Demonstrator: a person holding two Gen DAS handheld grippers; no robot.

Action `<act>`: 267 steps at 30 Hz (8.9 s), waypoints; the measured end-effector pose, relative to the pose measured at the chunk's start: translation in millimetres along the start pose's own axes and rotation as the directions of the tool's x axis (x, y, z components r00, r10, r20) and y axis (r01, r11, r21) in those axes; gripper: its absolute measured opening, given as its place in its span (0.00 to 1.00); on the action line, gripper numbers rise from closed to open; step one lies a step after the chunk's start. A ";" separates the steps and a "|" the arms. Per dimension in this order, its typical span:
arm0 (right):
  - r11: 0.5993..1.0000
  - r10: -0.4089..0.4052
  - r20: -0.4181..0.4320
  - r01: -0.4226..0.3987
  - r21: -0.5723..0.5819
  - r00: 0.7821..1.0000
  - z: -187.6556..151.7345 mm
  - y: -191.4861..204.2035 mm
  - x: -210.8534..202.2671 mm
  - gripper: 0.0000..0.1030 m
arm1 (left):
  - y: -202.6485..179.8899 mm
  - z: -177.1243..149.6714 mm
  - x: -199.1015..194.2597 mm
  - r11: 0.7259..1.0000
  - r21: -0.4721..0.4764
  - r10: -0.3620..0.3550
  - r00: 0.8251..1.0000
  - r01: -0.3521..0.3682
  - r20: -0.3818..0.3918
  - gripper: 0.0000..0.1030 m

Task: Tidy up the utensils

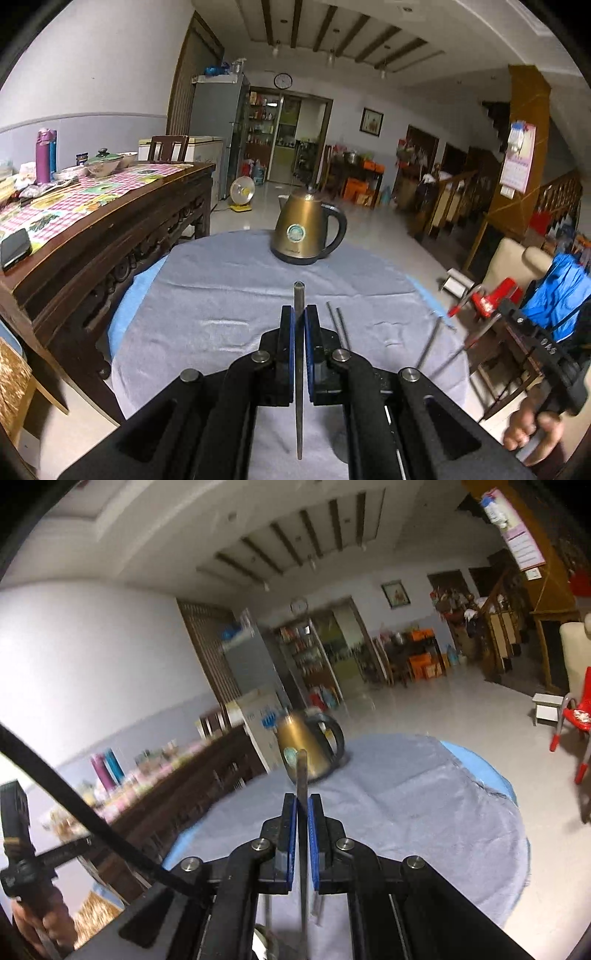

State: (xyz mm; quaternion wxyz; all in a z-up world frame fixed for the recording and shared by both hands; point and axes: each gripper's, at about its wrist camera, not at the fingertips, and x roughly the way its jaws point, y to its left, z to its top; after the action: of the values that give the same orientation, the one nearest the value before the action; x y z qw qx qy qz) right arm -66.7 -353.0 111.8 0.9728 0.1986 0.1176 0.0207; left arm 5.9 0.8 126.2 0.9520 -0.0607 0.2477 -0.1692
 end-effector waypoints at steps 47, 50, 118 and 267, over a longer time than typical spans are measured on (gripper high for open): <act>0.985 0.040 0.011 -0.038 -0.168 0.999 -35.9 66.5 -45.2 0.06 | -56.2 -8.8 -34.9 0.992 -0.047 -0.113 0.990 0.117 0.083 0.05; 0.981 0.043 0.005 -0.041 -0.191 0.999 -39.3 71.3 -45.3 0.06 | -58.4 -10.0 -38.3 0.992 -0.040 -0.113 0.990 0.117 0.082 0.05; 0.986 -0.162 -0.030 0.160 -0.054 0.986 -13.6 16.6 -154.2 0.66 | -102.5 -49.2 -122.2 0.929 0.276 0.221 0.968 -0.247 0.122 0.97; 0.995 -0.079 -0.413 0.097 0.023 0.907 -101.6 26.5 -54.9 0.69 | -54.7 -112.5 -25.0 0.916 0.271 0.350 0.918 -0.295 -0.187 0.97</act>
State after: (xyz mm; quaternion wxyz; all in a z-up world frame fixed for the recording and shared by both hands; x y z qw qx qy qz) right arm -143.9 -294.7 43.4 0.9217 0.2052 0.3290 0.0156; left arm -85.9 -45.1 50.4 0.9317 0.1157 0.3416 -0.0432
